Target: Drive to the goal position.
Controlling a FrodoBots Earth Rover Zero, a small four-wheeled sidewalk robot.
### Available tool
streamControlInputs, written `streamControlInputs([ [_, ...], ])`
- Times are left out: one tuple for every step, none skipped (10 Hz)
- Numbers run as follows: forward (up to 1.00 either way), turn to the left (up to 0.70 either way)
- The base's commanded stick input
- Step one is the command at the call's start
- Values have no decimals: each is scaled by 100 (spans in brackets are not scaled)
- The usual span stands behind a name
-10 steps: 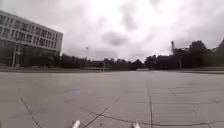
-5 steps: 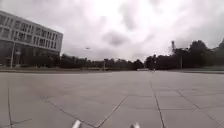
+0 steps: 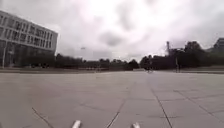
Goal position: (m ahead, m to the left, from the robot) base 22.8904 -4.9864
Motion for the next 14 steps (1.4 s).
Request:
streamControlInputs([
  [70,-3],
  [70,0],
  [70,0],
  [70,0],
  [70,0],
  [70,0],
  [70,0],
  [70,0],
  [70,0],
  [70,0],
  [70,0],
  [70,0],
  [70,0],
  [70,0],
])
